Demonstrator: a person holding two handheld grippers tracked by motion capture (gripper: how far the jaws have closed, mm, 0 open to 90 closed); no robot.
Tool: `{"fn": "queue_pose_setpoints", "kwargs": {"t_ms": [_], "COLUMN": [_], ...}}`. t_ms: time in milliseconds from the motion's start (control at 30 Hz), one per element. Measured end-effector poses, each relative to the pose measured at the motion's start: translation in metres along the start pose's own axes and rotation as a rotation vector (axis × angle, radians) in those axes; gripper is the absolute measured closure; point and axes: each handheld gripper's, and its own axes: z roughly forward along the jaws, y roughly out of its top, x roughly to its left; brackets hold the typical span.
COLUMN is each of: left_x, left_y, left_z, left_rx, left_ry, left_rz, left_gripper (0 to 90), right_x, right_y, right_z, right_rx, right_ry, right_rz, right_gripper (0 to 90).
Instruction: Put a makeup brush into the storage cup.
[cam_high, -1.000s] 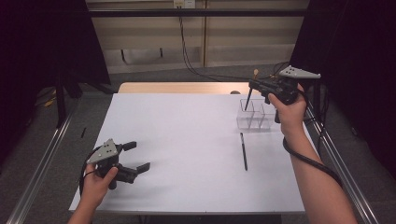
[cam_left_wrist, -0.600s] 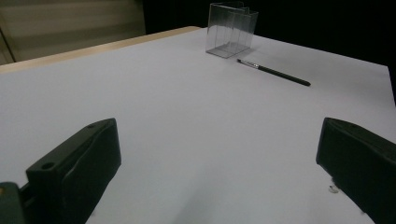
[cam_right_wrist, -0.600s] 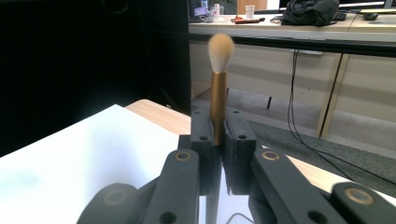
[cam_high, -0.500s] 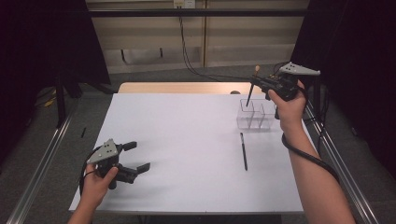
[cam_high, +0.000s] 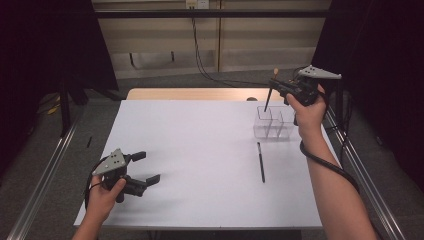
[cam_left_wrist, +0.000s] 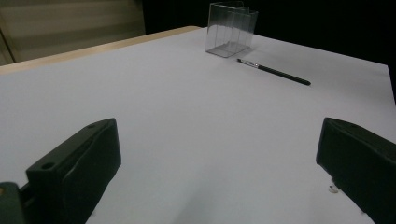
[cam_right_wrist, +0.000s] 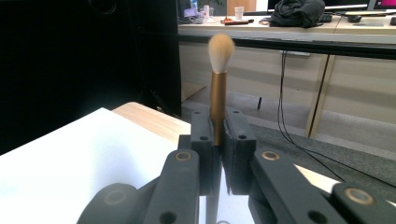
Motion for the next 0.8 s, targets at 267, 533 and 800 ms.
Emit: {"fn": "queue_pose_setpoints", "kwargs": {"t_ms": [267,533,800], "left_x": [0.000,0.000,0.000], "left_y": [0.000,0.000,0.000], "left_z": [0.000,0.000,0.000], "left_rx": [0.001,-0.001,0.004], "left_ry": [-0.005,-0.005,-0.007], "left_rz": [0.004,0.006,0.009], "left_gripper": [0.0,0.0,0.0], "right_x": [0.001,0.001,0.001], "right_y": [-0.002,-0.007,-0.013], "right_z": [0.005,0.009,0.012], "right_rx": [0.010,0.010,0.021], "right_ry": [-0.014,-0.023,-0.019], "right_rz": [-0.014,-0.012,-0.008], "right_gripper": [84.7,84.7,84.7]}}
